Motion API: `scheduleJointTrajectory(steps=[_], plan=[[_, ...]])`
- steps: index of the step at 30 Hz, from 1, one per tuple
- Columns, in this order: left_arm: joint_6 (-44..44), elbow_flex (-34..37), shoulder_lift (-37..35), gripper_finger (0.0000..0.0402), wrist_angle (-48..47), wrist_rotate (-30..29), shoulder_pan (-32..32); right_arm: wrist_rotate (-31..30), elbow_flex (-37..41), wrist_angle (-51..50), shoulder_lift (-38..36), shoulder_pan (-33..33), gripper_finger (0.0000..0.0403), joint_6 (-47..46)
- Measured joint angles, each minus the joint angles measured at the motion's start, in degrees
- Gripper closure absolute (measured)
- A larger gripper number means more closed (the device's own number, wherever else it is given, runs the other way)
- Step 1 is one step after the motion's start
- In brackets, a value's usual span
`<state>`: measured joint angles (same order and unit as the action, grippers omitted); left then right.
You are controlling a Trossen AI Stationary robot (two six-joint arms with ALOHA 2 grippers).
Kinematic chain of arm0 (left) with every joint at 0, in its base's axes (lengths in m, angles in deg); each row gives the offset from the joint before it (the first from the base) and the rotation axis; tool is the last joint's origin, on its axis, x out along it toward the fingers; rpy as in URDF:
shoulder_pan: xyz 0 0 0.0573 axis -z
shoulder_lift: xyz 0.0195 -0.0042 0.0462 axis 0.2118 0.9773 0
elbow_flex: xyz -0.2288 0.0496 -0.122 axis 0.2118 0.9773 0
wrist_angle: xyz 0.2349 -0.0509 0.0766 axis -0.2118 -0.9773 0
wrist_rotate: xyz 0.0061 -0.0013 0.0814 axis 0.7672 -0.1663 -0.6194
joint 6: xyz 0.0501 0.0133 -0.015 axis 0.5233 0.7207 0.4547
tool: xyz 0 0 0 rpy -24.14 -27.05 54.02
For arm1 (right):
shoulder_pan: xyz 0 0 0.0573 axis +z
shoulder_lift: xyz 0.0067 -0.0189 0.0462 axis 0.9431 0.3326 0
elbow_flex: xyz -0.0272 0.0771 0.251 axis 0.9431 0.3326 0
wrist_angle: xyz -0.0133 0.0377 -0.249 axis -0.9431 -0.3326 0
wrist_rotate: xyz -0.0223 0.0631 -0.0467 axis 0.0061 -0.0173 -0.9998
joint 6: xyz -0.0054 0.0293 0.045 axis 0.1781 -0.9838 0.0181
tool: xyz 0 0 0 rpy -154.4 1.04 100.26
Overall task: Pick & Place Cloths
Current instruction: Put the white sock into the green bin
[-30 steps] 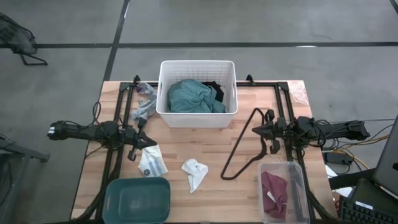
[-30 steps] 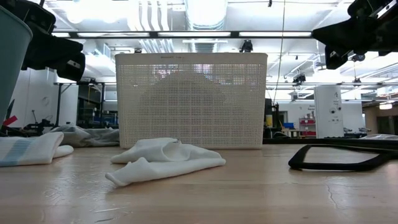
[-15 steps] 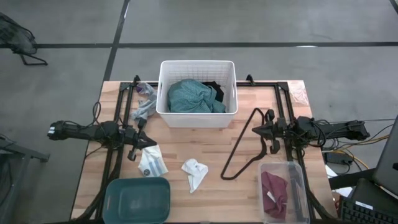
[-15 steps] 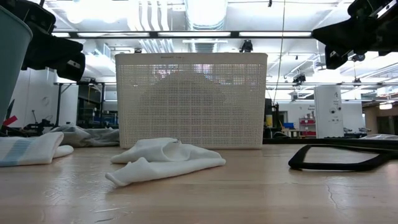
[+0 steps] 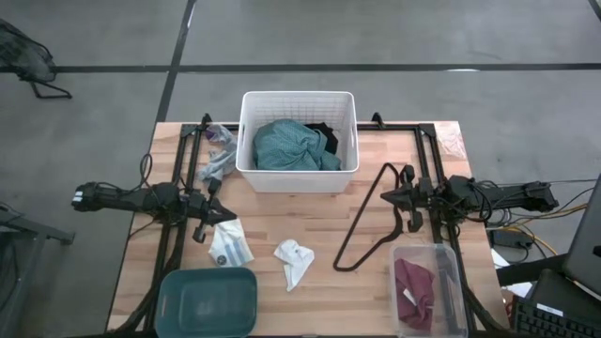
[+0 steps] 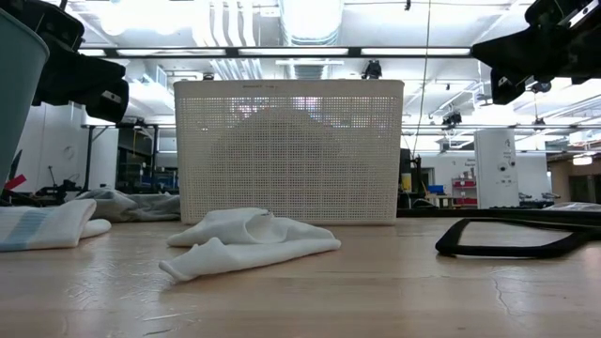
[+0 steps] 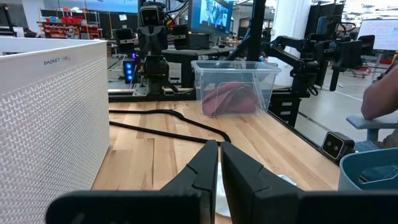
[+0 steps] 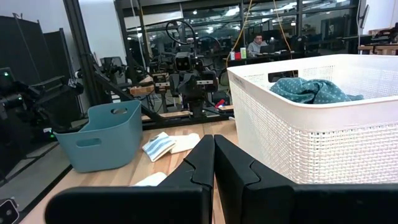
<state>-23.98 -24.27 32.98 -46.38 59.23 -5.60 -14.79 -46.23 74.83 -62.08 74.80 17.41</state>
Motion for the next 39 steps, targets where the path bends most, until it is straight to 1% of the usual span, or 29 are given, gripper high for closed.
scheduleJointTrajectory(steps=[11, 15, 18, 19, 22, 26, 28, 30, 32, 34, 37, 39], plan=[[0.2, 0.0, 0.0, 0.0376, 0.0, 0.0, 0.0, 0.0, 0.0, 0.0, 0.0, 0.0, 0.0394, 0.0], [-3.9, 0.0, 0.0, 0.0376, 0.1, 0.0, 0.0, 0.0, 0.0, 0.0, 0.0, 0.0, 0.0394, 0.0], [-1.5, 0.0, 0.0, 0.0376, 1.7, -1.6, 0.0, 0.0, 0.0, 0.0, 0.0, 0.0, 0.0394, 0.0], [-1.7, 0.0, 0.0, 0.0376, 3.7, -2.8, 0.0, 0.0, 0.0, 0.0, 0.0, 0.0, 0.0394, 0.0], [-8.4, 0.0, 0.0, 0.0376, 12.5, -5.5, 0.0, 0.0, 0.0, 0.0, 0.0, 0.0, 0.0394, 0.0], [-11.7, 0.0, 0.0, 0.0376, 25.2, -12.8, 0.0, 0.0, 0.0, 0.0, 0.0, 0.0, 0.0394, 0.0], [-14.6, 0.0, 0.0, 0.0376, 30.8, -13.7, 0.0, 0.0, 0.0, 0.0, 0.0, 0.0, 0.0394, 0.0], [-15.3, 0.0, 0.3, 0.0376, 34.7, -13.8, 0.0, 0.0, 0.0, 0.0, 0.0, 0.0, 0.0394, 0.0], [-17.3, -0.1, 1.6, 0.0376, 36.6, -15.9, 0.0, 0.0, 0.0, 0.0, 0.0, 0.0, 0.0394, 0.0], [-19.6, -0.8, 4.4, 0.0376, 36.5, -16.8, 0.0, 0.0, 0.0, 0.0, 0.0, 0.0, 0.0394, 0.0], [-20.5, -3.6, 11.4, 0.0376, 36.5, -15.9, 0.1, 0.0, 0.0, 0.0, 0.0, 0.0, 0.0394, 0.0], [-20.8, -7.0, 17.6, 0.0376, 36.3, -14.3, 0.4, 0.0, 0.0, 0.0, 0.0, 0.0, 0.0394, 0.0]])
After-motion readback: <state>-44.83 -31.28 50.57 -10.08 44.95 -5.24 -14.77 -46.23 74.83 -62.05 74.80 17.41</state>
